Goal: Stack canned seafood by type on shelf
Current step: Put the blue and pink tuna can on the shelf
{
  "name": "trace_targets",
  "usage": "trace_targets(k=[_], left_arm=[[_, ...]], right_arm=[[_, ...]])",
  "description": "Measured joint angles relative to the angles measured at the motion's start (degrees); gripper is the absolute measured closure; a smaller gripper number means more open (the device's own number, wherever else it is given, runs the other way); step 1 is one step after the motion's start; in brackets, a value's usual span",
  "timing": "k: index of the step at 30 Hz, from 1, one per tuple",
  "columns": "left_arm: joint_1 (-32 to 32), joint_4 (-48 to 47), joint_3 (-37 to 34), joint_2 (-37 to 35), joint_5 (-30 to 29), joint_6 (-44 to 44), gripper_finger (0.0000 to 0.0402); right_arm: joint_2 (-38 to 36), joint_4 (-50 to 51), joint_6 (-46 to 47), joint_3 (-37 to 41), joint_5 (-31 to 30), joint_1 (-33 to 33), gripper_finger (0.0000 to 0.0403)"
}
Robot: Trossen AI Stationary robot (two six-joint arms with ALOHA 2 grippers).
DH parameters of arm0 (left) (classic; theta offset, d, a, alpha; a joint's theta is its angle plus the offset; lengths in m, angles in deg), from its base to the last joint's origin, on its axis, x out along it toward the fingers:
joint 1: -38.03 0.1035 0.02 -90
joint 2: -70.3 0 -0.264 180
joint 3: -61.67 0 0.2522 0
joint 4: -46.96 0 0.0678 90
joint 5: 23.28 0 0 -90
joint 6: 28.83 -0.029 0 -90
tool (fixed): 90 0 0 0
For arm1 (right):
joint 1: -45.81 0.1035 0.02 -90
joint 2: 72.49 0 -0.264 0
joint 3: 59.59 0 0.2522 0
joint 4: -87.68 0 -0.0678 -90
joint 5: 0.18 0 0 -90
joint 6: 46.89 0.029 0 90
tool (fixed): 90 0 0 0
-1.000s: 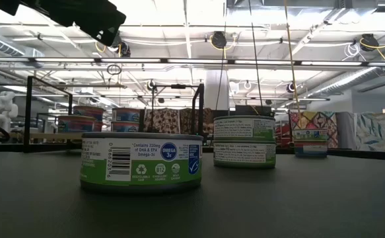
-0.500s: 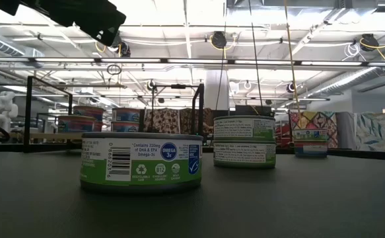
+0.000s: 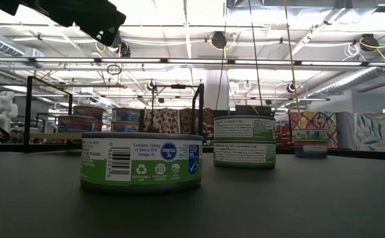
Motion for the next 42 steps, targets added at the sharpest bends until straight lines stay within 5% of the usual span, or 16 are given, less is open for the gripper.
trace_targets(k=[29, 42], left_arm=[[0.0, -0.2, 0.0, 0.0, 0.0, 0.0, 0.0311], [0.0, -0.1, 0.0, 0.0, 0.0, 0.0, 0.0311]], right_arm=[[-1.6, 2.5, -1.2, 0.2, -17.0, -0.8, 0.0402], [-1.6, -2.2, -13.0, 0.2, -18.2, -7.7, 0.0402]])
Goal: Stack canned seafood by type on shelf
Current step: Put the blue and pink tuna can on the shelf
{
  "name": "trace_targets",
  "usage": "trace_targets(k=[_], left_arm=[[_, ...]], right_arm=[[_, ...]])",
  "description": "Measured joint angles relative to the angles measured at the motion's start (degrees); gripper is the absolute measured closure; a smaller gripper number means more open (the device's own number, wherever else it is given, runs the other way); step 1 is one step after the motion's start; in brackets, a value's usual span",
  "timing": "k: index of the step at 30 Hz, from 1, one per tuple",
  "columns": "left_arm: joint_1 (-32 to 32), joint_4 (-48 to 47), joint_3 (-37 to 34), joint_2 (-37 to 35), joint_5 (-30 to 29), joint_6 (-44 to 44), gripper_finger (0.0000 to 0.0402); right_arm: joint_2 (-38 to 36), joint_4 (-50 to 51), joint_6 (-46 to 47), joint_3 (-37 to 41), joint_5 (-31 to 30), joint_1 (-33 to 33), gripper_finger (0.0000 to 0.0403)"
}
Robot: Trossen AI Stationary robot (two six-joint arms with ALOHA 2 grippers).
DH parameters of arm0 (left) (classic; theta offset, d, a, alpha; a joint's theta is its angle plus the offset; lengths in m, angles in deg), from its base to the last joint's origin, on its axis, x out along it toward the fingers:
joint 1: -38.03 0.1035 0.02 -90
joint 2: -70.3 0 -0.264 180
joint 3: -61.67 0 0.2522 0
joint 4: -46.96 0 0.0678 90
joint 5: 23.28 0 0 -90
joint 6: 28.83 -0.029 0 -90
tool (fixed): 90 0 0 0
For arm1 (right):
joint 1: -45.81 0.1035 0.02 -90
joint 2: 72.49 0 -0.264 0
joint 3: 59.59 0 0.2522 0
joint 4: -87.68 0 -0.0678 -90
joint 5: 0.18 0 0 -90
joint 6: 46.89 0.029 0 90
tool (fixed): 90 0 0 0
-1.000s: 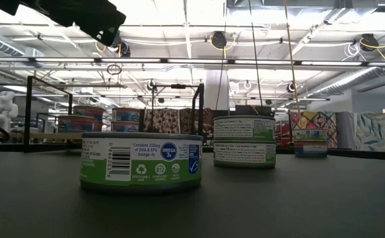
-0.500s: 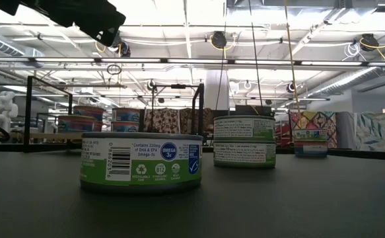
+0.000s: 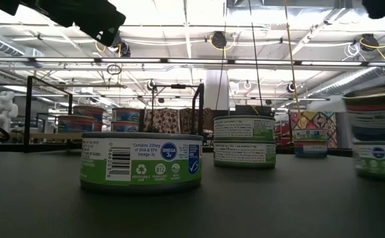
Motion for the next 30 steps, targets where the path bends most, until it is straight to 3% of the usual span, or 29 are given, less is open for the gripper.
trace_targets(k=[12, 30], left_arm=[[0.0, 0.0, 0.0, 0.0, 0.0, 0.0, 0.0311], [0.0, 0.0, 0.0, 0.0, 0.0, 0.0, 0.0311]], right_arm=[[0.0, -5.1, -17.2, 0.0, 0.0, -9.0, 0.0403], [0.0, -22.0, -46.4, 0.0, 2.1, -23.2, 0.0403]])
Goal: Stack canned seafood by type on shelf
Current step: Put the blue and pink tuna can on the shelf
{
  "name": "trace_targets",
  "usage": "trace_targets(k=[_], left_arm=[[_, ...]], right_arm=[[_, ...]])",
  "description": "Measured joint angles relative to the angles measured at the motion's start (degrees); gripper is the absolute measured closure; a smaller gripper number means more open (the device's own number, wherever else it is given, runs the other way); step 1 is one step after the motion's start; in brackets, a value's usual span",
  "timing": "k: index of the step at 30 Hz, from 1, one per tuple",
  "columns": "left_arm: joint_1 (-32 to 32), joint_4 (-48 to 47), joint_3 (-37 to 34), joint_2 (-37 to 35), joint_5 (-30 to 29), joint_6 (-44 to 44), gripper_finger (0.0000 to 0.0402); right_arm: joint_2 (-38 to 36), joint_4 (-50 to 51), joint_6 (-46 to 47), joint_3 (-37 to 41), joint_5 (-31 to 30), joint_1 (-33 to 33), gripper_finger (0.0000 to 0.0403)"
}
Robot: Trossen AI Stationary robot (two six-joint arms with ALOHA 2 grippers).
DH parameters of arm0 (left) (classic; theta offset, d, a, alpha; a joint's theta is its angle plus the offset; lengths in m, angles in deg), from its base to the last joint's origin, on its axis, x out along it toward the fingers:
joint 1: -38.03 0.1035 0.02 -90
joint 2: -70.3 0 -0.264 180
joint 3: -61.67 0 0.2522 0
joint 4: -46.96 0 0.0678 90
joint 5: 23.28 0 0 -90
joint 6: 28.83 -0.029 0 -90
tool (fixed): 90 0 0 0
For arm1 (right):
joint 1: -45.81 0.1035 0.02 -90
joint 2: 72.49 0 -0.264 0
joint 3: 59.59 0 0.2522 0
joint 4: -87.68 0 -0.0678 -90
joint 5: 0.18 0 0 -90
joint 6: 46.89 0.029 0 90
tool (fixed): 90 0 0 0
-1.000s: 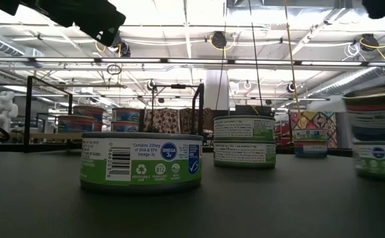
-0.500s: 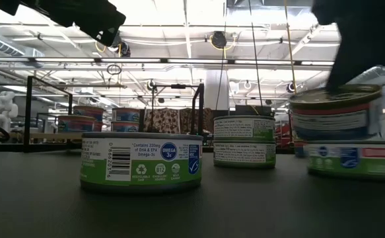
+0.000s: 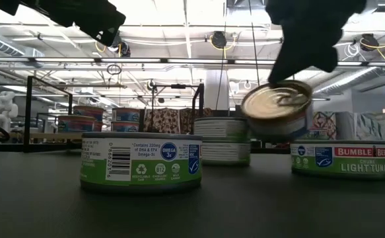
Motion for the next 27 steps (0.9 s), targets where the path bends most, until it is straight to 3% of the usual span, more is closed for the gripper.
trace_targets(k=[11, 19, 23, 27], left_arm=[[0.0, -0.9, 0.0, 0.0, -0.4, 0.0, 0.0311], [0.0, -1.2, 0.0, 1.2, -0.4, 0.0, 0.0311], [0.1, -0.5, 0.0, 3.8, -0.4, 0.0, 0.0311], [1.1, 2.2, 0.0, 6.5, -1.6, -0.3, 0.0311]], right_arm=[[0.5, -4.4, -9.1, -0.1, 5.7, -8.9, 0.0403], [1.3, -4.2, -12.7, -0.1, 7.1, -10.6, 0.0403], [0.9, 1.4, -11.2, -0.1, 4.2, -7.7, 0.0403], [-1.6, 9.9, -1.8, 2.9, 2.3, -6.6, 0.0403]])
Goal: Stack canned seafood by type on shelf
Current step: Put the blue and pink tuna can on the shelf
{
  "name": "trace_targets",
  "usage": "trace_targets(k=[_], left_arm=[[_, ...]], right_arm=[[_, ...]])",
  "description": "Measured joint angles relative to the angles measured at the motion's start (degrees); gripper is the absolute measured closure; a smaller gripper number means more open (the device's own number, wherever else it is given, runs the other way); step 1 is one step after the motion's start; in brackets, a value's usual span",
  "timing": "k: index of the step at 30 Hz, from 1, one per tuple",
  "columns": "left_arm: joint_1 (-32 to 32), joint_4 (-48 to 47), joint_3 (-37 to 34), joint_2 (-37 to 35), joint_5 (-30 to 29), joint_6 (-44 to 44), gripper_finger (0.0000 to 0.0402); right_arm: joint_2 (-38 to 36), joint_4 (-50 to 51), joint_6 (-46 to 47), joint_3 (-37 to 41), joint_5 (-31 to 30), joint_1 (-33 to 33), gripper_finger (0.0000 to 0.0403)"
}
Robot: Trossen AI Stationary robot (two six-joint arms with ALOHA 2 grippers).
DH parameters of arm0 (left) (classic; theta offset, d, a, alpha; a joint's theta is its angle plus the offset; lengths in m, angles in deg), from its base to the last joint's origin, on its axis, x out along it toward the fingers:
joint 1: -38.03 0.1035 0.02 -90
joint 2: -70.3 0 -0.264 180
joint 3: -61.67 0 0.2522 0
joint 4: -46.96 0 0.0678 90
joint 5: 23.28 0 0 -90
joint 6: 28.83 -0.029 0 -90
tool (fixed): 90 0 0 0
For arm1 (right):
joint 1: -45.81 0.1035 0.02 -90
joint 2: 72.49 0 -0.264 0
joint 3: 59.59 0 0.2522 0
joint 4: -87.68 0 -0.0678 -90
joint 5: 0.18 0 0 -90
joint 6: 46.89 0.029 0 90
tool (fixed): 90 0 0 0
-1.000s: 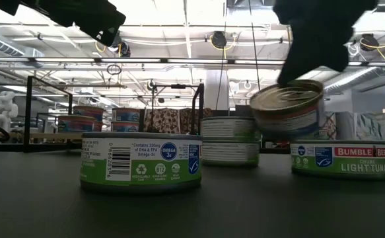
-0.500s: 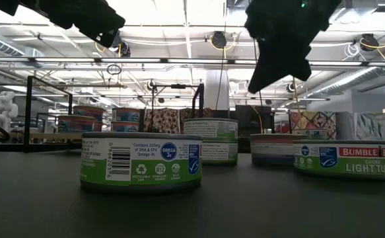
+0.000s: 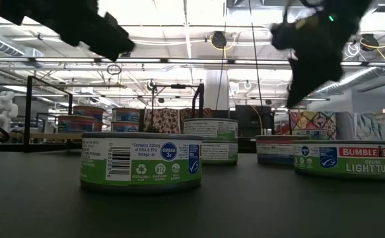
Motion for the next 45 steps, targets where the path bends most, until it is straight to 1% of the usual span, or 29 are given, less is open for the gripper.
trace_targets(k=[2, 4, 7, 10, 11, 14, 16, 23, 26, 29, 36, 45], left_arm=[[1.5, 1.5, 0.0, 0.3, -3.0, -0.3, 0.0311], [4.1, 1.4, 0.0, -0.9, -5.4, -0.2, 0.0311], [10.1, 0.4, 0.0, -3.0, -4.7, -0.7, 0.0311], [18.8, -1.9, 0.0, -3.6, -0.4, 0.2, 0.0311], [22.1, -2.3, -0.3, -3.1, 2.4, 1.5, 0.0311], [29.7, 1.3, -1.2, 1.1, 10.9, 4.4, 0.0311], [32.1, 4.9, -1.2, 5.1, 14.2, 6.4, 0.0311], [32.3, 22.0, -0.6, 21.9, 15.4, 7.9, 0.0311], [32.1, 25.8, 0.8, 27.2, 15.4, 8.5, 0.0311], [31.5, 27.5, 2.4, 31.2, 15.4, 9.4, 0.0311], [28.7, 27.4, 6.8, 37.1, 15.3, 9.3, 0.0311], [23.0, 23.4, 9.7, 37.7, 15.1, 7.4, 0.0311]], right_arm=[[-2.9, -1.2, 4.5, 4.3, 0.7, -0.4, 0.0403], [-6.4, -4.0, 8.0, 9.0, 3.3, -0.8, 0.0403], [-11.3, -8.2, 12.6, 15.2, 5.7, -0.4, 0.0403], [-14.2, -10.7, 16.9, 19.4, 6.8, 1.1, 0.0403], [-14.5, -10.9, 18.0, 20.5, 6.8, 1.6, 0.0403], [-14.4, -11.1, 21.3, 23.2, 6.7, 2.3, 0.0403], [-13.4, -12.6, 22.4, 24.5, 6.5, 2.4, 0.0403], [-8.4, -21.1, 19.7, 25.8, 6.3, 2.5, 0.0403], [-6.3, -23.7, 19.2, 25.8, 6.4, 2.5, 0.0403], [-4.6, -25.3, 19.0, 25.8, 6.4, 2.3, 0.0403], [-2.1, -29.4, 18.7, 25.7, 6.0, 0.6, 0.0403], [-1.9, -35.9, 12.3, 25.8, 6.1, -3.4, 0.0403]])
